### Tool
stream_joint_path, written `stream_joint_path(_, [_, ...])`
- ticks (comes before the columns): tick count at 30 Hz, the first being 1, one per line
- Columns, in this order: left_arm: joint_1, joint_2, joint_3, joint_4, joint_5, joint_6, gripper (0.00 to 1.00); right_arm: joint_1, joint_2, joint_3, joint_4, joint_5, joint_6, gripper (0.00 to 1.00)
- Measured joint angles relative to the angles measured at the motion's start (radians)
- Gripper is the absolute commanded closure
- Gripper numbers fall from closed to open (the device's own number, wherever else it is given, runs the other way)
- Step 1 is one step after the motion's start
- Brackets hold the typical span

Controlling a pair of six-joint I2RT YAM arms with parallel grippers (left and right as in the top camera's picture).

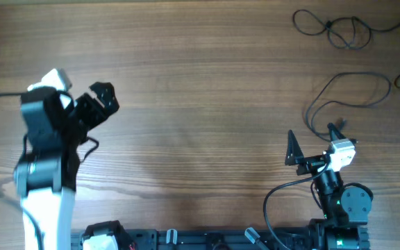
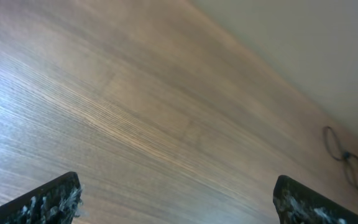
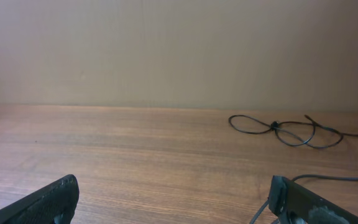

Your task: Untangle cables

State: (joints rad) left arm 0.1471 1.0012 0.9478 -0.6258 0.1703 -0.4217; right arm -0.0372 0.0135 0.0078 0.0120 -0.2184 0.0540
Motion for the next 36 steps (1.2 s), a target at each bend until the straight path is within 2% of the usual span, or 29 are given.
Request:
stream_joint_path(4, [0.000, -0.313, -0.008, -0.062, 0.039, 0.053, 0.00, 0.000, 0.000, 0.000, 0.000, 0.003, -0.003, 0.00])
stream_joint_path(8, [0.000, -0.635, -0.044, -0.225, 0.049, 0.085, 0.00, 0.000, 0.000, 0.000, 0.000, 0.006, -0.003, 0.00])
stream_joint_path(12, [0.000, -0.858, -0.048, -0.345, 0.017, 0.106, 0.00, 0.000, -0.001, 0.000, 0.000, 0.006, -0.003, 0.00])
stream_joint_path(18, [-0.017, -0.884, -0.059, -0.599, -0.020, 0.110, 0.00, 0.000, -0.001, 0.000, 0.000, 0.006, -0.003, 0.00])
stream_joint_path(28, [-0.029, -0.890, -0.060, -0.602, -0.020, 0.110, 0.00, 0.000, -0.001, 0.000, 0.000, 0.006, -0.003, 0.00])
stream_joint_path(36, [-0.029, -0.989, -0.060, -0.602, -0.024, 0.110, 0.00, 0.000, -0.001, 0.000, 0.000, 0.006, -0.003, 0.00])
